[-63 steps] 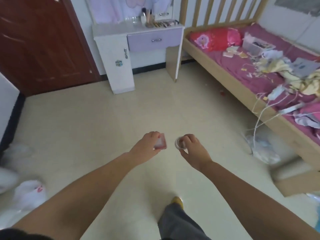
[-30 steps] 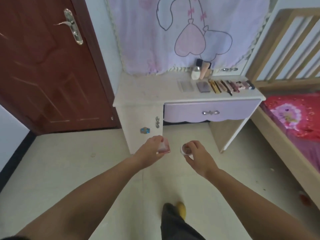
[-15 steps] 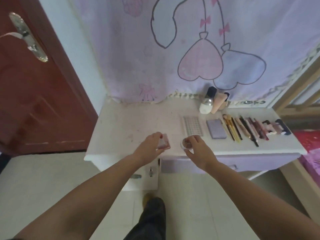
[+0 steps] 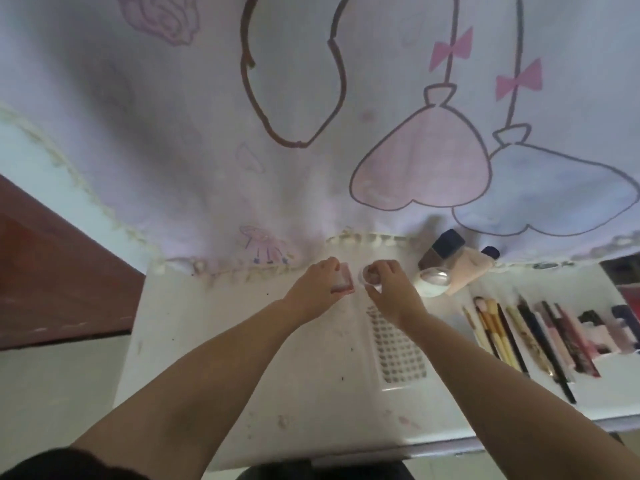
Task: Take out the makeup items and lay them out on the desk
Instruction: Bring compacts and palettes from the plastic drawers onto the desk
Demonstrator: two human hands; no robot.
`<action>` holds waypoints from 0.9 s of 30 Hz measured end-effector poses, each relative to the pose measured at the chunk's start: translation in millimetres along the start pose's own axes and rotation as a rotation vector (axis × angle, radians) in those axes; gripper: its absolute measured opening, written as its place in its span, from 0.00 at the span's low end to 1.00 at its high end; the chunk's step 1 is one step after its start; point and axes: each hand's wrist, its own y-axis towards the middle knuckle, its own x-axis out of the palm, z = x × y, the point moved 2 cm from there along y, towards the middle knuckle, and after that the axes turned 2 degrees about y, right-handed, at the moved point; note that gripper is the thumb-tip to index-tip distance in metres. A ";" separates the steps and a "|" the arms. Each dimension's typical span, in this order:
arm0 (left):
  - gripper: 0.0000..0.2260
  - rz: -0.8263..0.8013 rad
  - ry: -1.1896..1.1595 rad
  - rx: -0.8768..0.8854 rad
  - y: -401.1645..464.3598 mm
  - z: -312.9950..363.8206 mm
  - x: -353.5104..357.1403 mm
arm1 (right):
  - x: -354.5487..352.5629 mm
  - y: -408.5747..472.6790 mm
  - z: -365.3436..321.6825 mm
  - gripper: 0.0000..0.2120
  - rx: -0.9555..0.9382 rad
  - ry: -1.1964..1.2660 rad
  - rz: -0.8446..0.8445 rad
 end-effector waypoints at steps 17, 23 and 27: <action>0.24 0.047 0.185 0.071 45.0 -20.4 14.5 | 7.2 32.6 8.9 0.17 -0.039 -0.091 -0.049; 0.19 0.051 0.214 0.106 28.4 -25.7 -3.9 | 35.3 -28.5 -21.9 0.14 -0.359 -0.125 -0.163; 0.18 0.035 0.253 0.081 5.7 -49.5 -11.1 | 75.0 -63.7 -29.8 0.18 -0.373 -0.197 -0.276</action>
